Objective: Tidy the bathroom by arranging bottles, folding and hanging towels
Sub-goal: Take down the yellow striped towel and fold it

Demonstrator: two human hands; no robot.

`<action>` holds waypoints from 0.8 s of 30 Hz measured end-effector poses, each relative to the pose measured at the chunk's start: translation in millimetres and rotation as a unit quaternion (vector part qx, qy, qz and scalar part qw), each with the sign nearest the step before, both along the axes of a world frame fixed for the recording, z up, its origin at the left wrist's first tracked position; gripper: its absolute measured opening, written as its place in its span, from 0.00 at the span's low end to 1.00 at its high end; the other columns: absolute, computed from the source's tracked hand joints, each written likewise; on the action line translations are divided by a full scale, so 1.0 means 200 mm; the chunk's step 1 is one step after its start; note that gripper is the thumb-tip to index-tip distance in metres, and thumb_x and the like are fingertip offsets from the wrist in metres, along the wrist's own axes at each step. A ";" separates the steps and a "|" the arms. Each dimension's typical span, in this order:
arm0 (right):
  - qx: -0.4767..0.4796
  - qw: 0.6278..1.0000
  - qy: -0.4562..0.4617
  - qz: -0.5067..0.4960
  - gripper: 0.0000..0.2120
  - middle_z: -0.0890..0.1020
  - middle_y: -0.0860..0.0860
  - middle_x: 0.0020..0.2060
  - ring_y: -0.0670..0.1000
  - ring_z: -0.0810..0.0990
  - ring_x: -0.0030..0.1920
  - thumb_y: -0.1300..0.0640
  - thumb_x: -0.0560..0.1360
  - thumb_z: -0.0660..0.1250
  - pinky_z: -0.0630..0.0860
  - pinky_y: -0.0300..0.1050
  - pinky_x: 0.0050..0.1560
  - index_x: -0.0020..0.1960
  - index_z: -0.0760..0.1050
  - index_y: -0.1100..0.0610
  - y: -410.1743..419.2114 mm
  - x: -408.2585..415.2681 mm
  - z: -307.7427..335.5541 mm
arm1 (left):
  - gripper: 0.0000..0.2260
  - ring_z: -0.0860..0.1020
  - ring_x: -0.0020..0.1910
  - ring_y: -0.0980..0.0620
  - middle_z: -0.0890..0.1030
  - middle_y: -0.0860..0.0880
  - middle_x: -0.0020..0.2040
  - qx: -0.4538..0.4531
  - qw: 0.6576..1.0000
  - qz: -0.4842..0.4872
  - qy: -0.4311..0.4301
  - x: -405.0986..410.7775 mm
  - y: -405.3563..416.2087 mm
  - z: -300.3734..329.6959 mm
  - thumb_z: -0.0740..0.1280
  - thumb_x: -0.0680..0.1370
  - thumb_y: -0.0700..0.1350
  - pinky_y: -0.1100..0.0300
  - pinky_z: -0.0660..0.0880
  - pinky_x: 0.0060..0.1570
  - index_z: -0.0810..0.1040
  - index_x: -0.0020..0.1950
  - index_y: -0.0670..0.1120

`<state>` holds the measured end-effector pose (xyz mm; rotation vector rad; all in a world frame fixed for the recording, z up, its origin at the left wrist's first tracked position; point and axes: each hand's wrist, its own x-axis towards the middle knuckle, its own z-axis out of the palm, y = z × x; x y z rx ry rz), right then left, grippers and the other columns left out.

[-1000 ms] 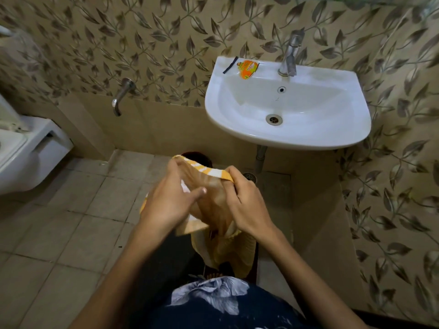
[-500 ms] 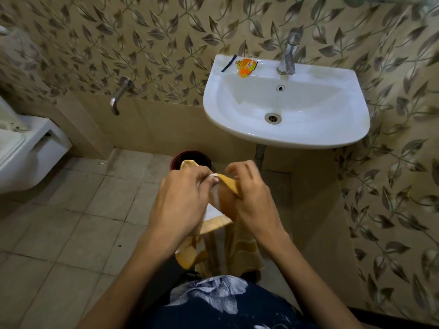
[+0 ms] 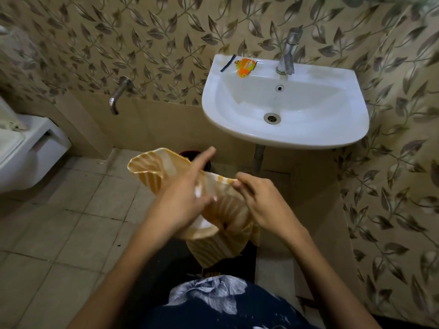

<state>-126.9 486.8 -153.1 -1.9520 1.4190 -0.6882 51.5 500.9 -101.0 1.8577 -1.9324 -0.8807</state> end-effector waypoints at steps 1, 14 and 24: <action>-0.016 0.999 -0.014 0.029 0.11 0.74 0.44 0.31 0.43 0.73 0.34 0.49 0.80 0.57 0.68 0.45 0.34 0.41 0.69 0.50 0.01 0.03 0.03 | 0.31 0.77 0.54 0.46 0.80 0.46 0.53 0.006 1.000 -0.026 -0.009 -0.04 0.01 -0.01 0.71 0.72 0.47 0.50 0.74 0.55 0.62 0.70 0.63; -0.099 0.995 0.023 -0.018 0.09 0.69 0.44 0.47 0.53 0.78 0.44 0.52 0.70 0.57 0.76 0.55 0.37 0.49 0.68 0.48 -0.03 -0.01 0.03 | 0.06 0.78 0.42 0.48 0.82 0.47 0.39 -0.186 0.979 0.067 0.048 -0.11 0.04 0.10 0.67 0.75 0.48 0.53 0.73 0.40 0.80 0.41 0.47; -0.013 0.994 0.023 -0.108 0.11 0.74 0.42 0.29 0.43 0.72 0.32 0.59 0.78 0.62 0.67 0.34 0.32 0.38 0.69 0.50 -0.04 -0.20 -0.04 | 0.23 0.74 0.60 0.42 0.77 0.44 0.61 -0.038 0.987 0.157 -0.021 0.01 -0.02 0.07 0.67 0.75 0.48 0.52 0.70 0.54 0.67 0.69 0.56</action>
